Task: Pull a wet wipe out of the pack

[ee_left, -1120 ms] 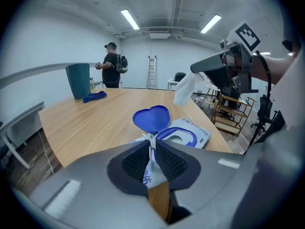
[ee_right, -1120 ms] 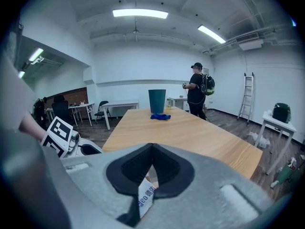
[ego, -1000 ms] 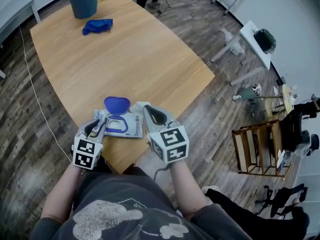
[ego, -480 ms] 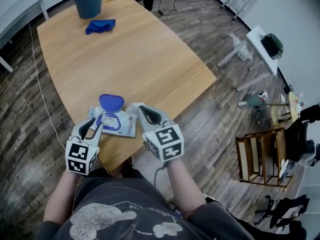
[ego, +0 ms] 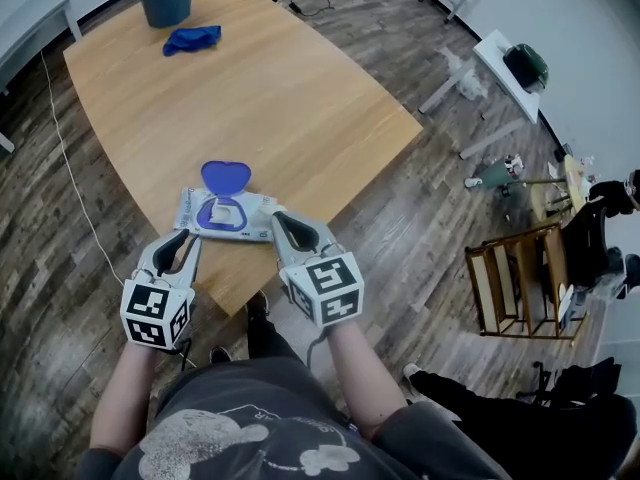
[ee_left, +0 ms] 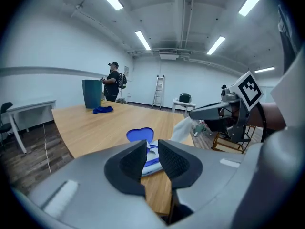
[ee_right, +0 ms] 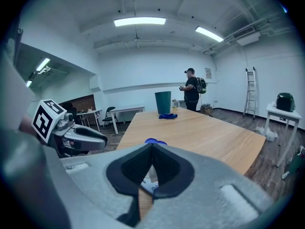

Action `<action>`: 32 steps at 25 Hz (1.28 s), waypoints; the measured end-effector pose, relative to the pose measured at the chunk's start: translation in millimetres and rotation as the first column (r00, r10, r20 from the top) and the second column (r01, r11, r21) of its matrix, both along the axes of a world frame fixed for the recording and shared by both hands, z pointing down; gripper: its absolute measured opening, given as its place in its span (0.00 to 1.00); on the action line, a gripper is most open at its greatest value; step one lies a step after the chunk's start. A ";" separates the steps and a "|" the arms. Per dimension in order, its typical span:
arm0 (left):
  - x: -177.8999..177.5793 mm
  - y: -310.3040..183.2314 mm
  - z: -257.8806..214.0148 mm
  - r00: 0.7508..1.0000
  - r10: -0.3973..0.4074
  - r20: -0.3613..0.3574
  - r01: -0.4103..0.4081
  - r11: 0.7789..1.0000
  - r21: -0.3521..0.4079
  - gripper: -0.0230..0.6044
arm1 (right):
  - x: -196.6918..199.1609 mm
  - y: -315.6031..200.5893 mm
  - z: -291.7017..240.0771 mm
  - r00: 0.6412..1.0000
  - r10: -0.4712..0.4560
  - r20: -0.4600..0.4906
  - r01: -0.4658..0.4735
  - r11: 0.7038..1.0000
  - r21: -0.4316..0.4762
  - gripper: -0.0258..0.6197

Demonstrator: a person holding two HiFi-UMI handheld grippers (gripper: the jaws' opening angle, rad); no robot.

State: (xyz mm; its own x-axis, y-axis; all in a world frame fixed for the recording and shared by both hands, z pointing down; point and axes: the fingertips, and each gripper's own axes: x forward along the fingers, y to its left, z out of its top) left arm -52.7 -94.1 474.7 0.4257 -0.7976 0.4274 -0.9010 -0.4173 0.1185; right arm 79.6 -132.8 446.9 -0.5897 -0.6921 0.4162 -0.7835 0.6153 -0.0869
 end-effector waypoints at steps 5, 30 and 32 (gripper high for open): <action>-20.2 31.5 -11.5 0.999 -0.009 -0.034 0.009 1.000 0.026 0.18 | -17.3 41.0 -14.8 1.000 0.022 0.011 -0.022 0.998 0.056 0.03; -35.6 128.7 -52.8 0.987 0.086 -0.139 -0.066 0.988 0.139 0.12 | -24.4 164.6 -55.8 0.986 0.166 0.016 -0.166 0.968 0.185 0.03; -39.8 129.4 -55.9 0.987 0.047 -0.156 -0.024 0.989 0.143 0.10 | -20.9 162.8 -58.2 0.983 0.179 0.034 -0.182 0.965 0.189 0.03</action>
State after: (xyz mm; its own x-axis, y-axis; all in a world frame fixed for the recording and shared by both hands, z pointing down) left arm -92.5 35.3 418.7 0.5081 -0.8280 0.2371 -0.8598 -0.4711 0.1972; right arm 58.7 30.1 388.7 -0.4532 -0.8533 0.2578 -0.8827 0.4700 0.0041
